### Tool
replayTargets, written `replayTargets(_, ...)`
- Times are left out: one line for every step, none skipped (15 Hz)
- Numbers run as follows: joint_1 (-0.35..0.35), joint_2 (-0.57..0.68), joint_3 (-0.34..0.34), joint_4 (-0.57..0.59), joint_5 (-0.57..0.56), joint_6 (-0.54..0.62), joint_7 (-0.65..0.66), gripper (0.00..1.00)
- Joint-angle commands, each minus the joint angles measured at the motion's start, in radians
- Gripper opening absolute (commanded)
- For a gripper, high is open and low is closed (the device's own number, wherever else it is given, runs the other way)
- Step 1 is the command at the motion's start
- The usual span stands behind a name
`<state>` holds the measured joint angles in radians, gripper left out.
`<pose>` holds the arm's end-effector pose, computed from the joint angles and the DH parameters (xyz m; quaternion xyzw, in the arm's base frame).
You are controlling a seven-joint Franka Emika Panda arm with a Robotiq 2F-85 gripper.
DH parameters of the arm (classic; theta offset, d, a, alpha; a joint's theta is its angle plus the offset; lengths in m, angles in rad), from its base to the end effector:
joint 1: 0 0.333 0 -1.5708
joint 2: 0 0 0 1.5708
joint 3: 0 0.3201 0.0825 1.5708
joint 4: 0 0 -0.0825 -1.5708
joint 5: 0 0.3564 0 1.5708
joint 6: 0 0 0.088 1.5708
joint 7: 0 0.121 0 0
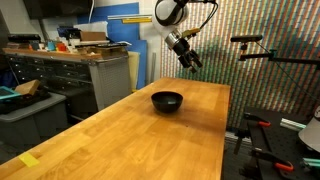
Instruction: Place the green block in the bowl
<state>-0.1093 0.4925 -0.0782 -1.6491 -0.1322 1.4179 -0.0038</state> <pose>0.5429 -0.1166 0.3063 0.9292 -0.0741 -0.3588 0.0494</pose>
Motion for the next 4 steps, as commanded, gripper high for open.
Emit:
replayTargets(0.002, 0.001, -0.002, 0.0, 0.001, -0.002, -0.001, 1.0)
replayTargets(0.002, 0.001, -0.002, -0.002, 0.001, -0.002, -0.001, 1.0)
replayTargets(0.002, 0.001, -0.002, -0.003, 0.001, -0.002, -0.001, 1.0)
replayTargets(0.002, 0.001, -0.002, -0.003, 0.001, -0.002, -0.001, 1.0)
